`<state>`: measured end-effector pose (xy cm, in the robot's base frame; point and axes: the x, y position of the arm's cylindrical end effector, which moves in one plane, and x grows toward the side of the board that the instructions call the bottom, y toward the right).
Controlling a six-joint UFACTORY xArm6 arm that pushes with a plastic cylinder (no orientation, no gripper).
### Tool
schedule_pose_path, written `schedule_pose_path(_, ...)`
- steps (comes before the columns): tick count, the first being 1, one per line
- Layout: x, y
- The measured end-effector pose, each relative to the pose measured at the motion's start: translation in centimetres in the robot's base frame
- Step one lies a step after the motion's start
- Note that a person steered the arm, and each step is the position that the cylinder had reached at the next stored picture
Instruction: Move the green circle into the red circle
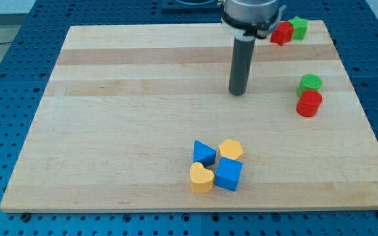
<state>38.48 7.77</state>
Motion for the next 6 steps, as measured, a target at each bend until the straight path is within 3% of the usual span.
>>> schedule_pose_path(3, -1.7, 13.7)
schedule_pose_path(6, 0.6, 14.9)
